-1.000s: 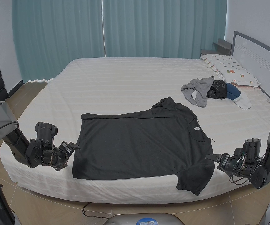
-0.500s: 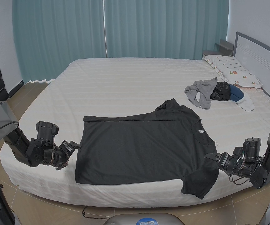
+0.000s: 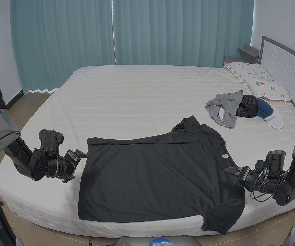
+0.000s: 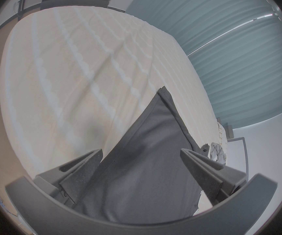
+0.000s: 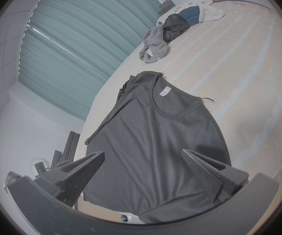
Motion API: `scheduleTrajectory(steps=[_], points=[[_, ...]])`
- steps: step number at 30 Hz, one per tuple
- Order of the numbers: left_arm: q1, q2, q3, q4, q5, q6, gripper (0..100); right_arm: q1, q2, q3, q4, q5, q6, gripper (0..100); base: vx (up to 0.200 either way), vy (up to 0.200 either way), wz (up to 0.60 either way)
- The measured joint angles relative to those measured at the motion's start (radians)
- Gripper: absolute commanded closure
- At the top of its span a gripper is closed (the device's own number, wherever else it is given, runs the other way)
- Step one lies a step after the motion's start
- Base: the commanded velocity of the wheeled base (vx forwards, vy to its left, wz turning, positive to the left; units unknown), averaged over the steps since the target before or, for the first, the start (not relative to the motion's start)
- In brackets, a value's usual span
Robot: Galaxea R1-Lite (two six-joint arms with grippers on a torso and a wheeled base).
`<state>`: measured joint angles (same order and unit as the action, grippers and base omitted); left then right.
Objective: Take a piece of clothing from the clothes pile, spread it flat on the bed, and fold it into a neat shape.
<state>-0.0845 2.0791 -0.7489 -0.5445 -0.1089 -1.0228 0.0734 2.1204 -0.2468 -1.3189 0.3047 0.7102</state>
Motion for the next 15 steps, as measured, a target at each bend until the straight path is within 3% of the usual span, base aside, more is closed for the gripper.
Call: scheduleTrajectory(steps=[6,15], points=[[0.001,-0.001,0.0,0.002,0.001,0.0,0,0.0,0.0,0.0,0.0,0.0,0.0,0,0.2,0.0,0.0],[0.0,-0.001,-0.018,0.006,0.007,0.001,0,0.0,-0.01,0.001,0.0,-0.001,0.0,0,0.0,0.0,0.0]])
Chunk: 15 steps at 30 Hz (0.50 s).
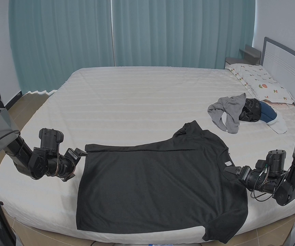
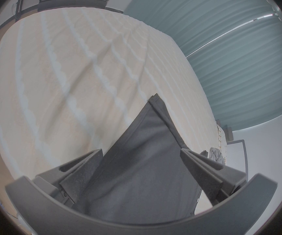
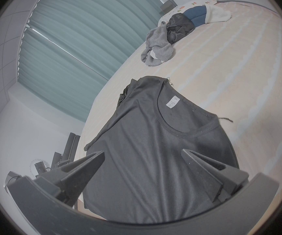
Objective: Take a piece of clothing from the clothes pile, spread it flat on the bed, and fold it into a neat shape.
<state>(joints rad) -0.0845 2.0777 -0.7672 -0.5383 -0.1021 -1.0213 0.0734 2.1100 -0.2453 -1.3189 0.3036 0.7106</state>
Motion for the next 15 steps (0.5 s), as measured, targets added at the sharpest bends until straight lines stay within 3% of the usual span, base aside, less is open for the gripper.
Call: scheduleTrajectory(steps=[15], points=[[0.004,0.103,-0.28,0.082,0.007,0.009,0,0.0,0.001,0.0,0.001,0.001,0.0,0,0.0,0.0,0.0]])
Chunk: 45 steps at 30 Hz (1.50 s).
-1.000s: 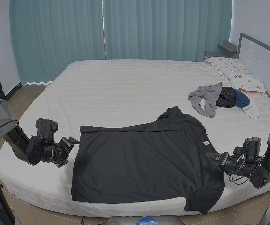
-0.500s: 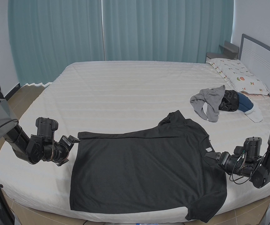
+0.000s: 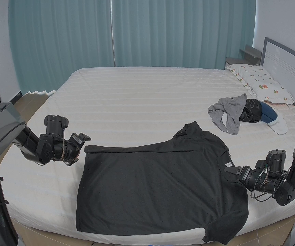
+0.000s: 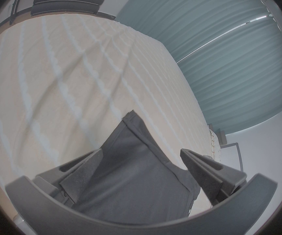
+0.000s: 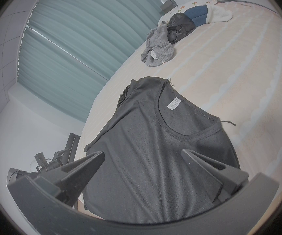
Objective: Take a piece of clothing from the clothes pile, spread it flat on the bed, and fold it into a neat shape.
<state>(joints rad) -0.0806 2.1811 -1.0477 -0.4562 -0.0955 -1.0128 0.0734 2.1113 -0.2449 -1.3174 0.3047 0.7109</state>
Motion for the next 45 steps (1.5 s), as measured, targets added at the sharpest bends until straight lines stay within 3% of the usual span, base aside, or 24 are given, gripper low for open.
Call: scheduleTrajectory(steps=[11,18,19,27,34,45], points=[[0.004,0.206,-0.305,0.084,0.082,0.075,0,0.0,0.01,0.001,0.0,0.0,0.0,0,0.0,0.0,0.0],[-0.002,0.287,-0.39,0.112,0.103,0.087,0,0.004,0.016,-0.002,0.0,-0.001,0.0,0,0.0,0.0,0.0],[-0.004,0.294,-0.395,0.112,0.103,0.087,100,0.004,0.017,-0.002,0.0,-0.001,0.0,0,0.0,0.0,0.0],[-0.003,0.334,-0.443,0.113,0.107,0.087,100,0.006,0.022,-0.021,0.001,-0.009,0.003,0,0.0,0.0,0.0],[0.007,0.35,-0.471,0.105,0.169,0.087,100,0.011,0.028,-0.083,0.015,-0.012,0.015,0,0.0,0.0,0.0],[0.012,0.356,-0.528,0.113,0.195,0.085,100,0.006,0.089,-0.348,0.14,-0.015,0.016,0,0.0,0.0,0.0]])
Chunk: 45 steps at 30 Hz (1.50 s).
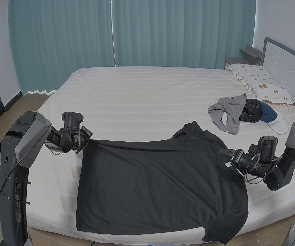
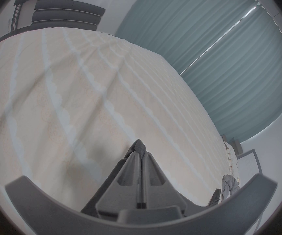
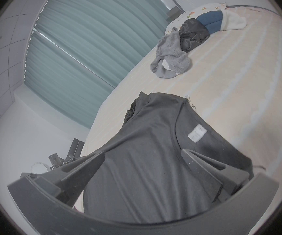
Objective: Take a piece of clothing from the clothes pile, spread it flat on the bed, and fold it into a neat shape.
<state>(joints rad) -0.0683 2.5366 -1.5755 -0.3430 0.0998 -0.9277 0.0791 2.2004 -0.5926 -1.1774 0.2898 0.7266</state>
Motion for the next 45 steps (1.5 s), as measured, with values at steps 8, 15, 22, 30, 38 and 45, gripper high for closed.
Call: scheduleTrajectory(steps=[8,15,22,30,38,45], points=[[0.002,0.002,-0.015,0.003,0.002,-0.005,100,-0.004,0.08,-0.304,0.202,0.0,-0.002,0,0.0,0.0,0.0],[0.003,0.004,-0.018,0.004,0.002,-0.028,100,-0.011,0.168,-0.582,0.44,-0.002,-0.01,0,0.0,0.0,0.0],[0.002,0.003,-0.014,0.006,0.003,-0.037,100,-0.034,0.26,-0.768,0.528,-0.002,-0.048,0,0.0,0.0,0.0],[-0.002,0.003,-0.013,0.037,0.003,-0.038,100,-0.04,0.346,-0.891,0.538,-0.007,-0.089,0,0.0,0.0,0.0],[-0.003,0.0,-0.018,0.069,0.003,-0.038,100,-0.035,0.417,-0.966,0.539,-0.025,-0.093,100,0.0,0.0,0.0],[-0.004,0.0,-0.031,0.096,0.001,-0.036,100,-0.039,0.457,-1.003,0.554,-0.031,-0.113,100,0.0,0.0,0.0]])
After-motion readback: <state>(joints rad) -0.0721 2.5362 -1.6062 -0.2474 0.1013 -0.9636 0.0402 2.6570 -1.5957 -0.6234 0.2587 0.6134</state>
